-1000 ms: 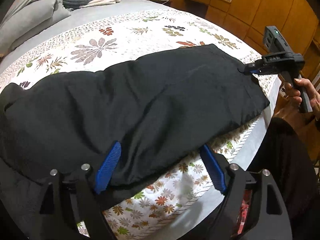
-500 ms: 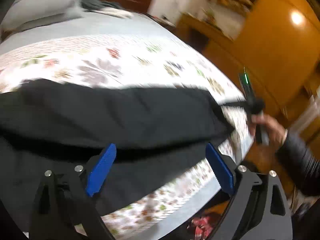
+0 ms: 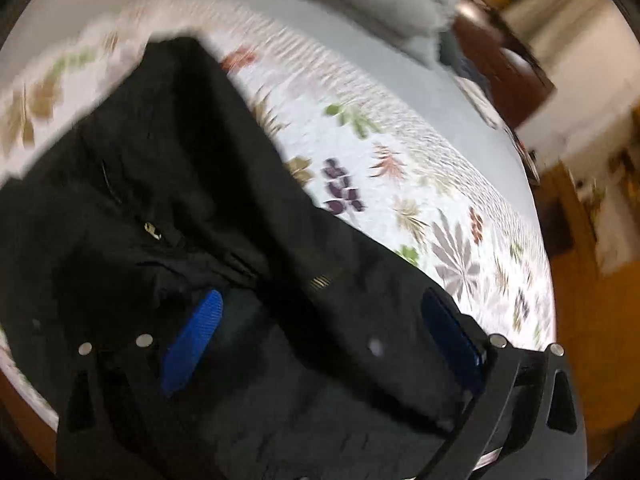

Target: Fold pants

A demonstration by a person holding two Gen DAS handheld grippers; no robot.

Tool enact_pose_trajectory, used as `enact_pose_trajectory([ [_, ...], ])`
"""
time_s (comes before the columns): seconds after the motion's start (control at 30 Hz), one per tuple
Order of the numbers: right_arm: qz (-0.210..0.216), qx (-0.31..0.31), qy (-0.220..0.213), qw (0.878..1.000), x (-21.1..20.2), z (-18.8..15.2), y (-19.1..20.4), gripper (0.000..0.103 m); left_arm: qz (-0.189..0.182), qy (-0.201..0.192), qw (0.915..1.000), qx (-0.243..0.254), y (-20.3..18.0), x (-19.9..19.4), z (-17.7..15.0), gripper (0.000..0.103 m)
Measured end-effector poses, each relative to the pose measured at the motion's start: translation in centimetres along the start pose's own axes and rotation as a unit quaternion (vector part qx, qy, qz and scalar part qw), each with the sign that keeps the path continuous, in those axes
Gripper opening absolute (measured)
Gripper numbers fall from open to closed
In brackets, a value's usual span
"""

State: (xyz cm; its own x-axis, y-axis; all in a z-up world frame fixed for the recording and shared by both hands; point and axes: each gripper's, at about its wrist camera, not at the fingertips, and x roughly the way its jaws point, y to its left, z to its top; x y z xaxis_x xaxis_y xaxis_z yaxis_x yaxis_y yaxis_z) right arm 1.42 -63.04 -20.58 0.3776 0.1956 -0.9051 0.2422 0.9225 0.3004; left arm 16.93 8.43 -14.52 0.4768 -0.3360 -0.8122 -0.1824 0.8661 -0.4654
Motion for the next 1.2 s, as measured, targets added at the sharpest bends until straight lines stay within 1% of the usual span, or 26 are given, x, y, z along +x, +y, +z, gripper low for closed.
enact_pose_trajectory([
  [0.07,-0.002,-0.002,0.002,1.0,0.0,0.0,0.1,0.021,-0.034,0.017,0.9984,-0.043,1.4,1.7,1.2,0.099],
  [0.1,-0.002,-0.002,0.002,1.0,0.1,0.0,0.1,0.021,-0.04,0.021,0.9974,-0.056,1.9,2.3,1.8,0.099],
  [0.27,-0.001,0.001,0.004,1.0,0.3,0.0,-0.1,0.023,-0.039,0.032,0.9954,-0.081,3.2,4.5,3.1,0.097],
  [0.3,-0.002,0.0,0.004,1.0,0.4,0.0,-0.2,0.023,-0.041,0.034,0.9953,-0.081,3.2,4.8,3.3,0.095],
  [0.33,-0.003,-0.001,0.004,1.0,0.4,0.0,-0.1,0.024,-0.039,0.033,0.9955,-0.079,3.1,4.9,3.4,0.083],
  [0.37,-0.003,-0.002,0.005,1.0,0.5,0.0,-0.1,0.025,-0.028,0.03,0.9963,-0.075,3.0,5.0,3.5,0.073],
  [0.4,-0.003,-0.002,0.006,1.0,0.6,0.1,-0.1,0.026,-0.012,0.028,0.9971,-0.07,2.9,5.0,3.6,0.057],
  [0.43,-0.002,-0.002,0.006,1.0,0.6,0.1,-0.1,0.026,-0.008,0.026,0.9975,-0.066,3.4,5.1,3.9,0.047],
  [0.47,-0.002,-0.002,0.006,1.0,0.7,0.1,-0.1,0.028,-0.008,0.025,0.998,-0.058,3.5,5.0,4.0,0.044],
  [0.53,-0.003,-0.003,0.005,1.0,0.7,0.1,0.1,0.029,-0.007,0.021,0.9985,-0.05,4.0,4.7,4.3,0.026],
  [0.63,-0.006,-0.006,0.004,1.0,0.8,0.0,0.3,0.031,-0.015,0.01,0.9982,-0.057,4.8,4.4,4.3,0.011],
  [0.73,-0.003,-0.003,0.004,1.0,0.8,0.0,0.2,0.031,-0.018,-0.008,0.998,-0.06,5.0,3.6,3.6,0.004],
  [0.83,0.003,0.002,0.004,1.0,0.8,0.0,0.0,0.031,-0.027,-0.037,0.9974,-0.056,4.6,1.9,2.6,0.001],
  [0.87,0.004,0.003,0.004,1.0,0.7,0.0,-0.1,0.031,-0.028,-0.049,0.9974,-0.045,4.2,1.1,1.9,0.001],
  [0.93,0.005,0.004,0.004,1.0,0.8,0.0,-0.1,0.031,-0.047,-0.077,0.9957,-0.022,3.6,-1.1,0.0,0.0],
  [1.0,0.005,0.004,0.005,1.0,0.7,0.0,-0.1,0.031,-0.049,-0.092,0.9945,0.002,3.0,-2.9,-1.7,0.0],
  [1.07,0.005,0.003,0.006,1.0,0.7,0.1,-0.2,0.031,-0.052,-0.092,0.9943,0.006,3.0,-3.7,-2.7,0.0],
  [1.17,0.004,0.003,0.005,1.0,0.7,0.0,-0.1,0.031,-0.084,-0.077,0.9932,-0.022,4.3,-3.7,-2.5,0.0],
  [1.2,0.005,0.005,0.005,1.0,0.7,0.0,-0.2,0.031,-0.084,-0.082,0.9928,-0.023,4.4,-3.8,-2.4,0.0],
])
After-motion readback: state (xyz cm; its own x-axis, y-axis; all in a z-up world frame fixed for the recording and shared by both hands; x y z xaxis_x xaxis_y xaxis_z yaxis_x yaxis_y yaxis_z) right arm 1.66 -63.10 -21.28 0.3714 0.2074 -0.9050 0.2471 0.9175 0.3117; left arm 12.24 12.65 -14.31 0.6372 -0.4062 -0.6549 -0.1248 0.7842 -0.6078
